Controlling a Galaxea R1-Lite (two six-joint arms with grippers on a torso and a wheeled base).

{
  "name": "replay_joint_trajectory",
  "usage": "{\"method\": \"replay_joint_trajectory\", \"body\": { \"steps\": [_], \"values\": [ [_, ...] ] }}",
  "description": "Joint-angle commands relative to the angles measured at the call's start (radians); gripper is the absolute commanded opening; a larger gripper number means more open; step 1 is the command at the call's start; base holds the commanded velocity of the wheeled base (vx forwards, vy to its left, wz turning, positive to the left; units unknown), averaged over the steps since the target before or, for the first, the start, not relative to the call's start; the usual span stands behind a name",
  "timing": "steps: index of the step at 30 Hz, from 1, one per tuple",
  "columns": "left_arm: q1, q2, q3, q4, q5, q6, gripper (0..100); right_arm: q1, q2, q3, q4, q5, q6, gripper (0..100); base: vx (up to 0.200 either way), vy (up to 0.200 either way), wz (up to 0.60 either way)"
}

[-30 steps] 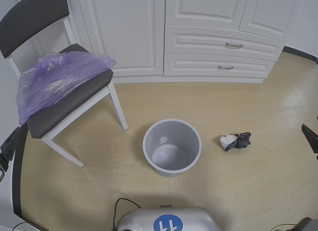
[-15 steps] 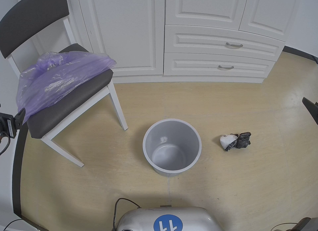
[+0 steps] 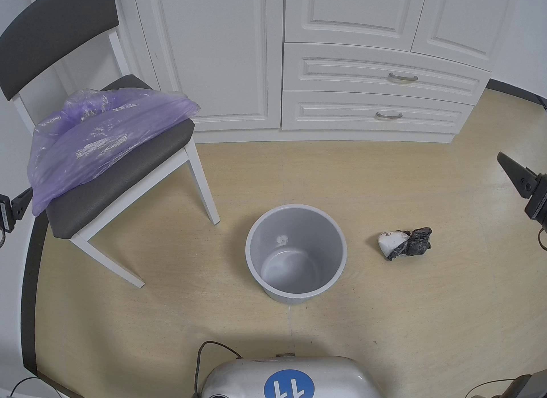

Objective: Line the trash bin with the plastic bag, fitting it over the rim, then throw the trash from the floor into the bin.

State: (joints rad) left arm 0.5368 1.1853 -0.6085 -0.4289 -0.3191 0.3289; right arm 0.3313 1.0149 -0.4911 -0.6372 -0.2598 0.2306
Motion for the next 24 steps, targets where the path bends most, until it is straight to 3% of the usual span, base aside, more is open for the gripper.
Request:
{"method": "replay_joint_trajectory", "body": {
  "steps": [1,9,13,16,24],
  "values": [
    [0.054,0.069,0.000,-0.002,-0.012,0.005,100,0.017,0.022,0.017,-0.007,-0.006,-0.001,100,0.000,0.000,0.00],
    [0.130,0.306,0.009,-0.156,-0.017,0.088,100,-0.001,0.011,0.019,-0.002,0.008,-0.001,100,0.000,0.000,0.00],
    [0.138,0.405,0.033,-0.301,-0.029,0.067,100,-0.037,0.017,0.028,-0.002,0.028,-0.001,100,0.000,0.000,0.00],
    [0.140,0.456,0.046,-0.396,-0.075,-0.001,100,-0.078,0.016,0.025,-0.002,0.059,-0.001,100,0.000,0.000,0.00],
    [0.135,0.570,-0.005,-0.502,-0.083,-0.028,100,-0.130,0.017,0.019,-0.002,0.100,0.001,100,0.000,0.000,0.00]
  ]
}}
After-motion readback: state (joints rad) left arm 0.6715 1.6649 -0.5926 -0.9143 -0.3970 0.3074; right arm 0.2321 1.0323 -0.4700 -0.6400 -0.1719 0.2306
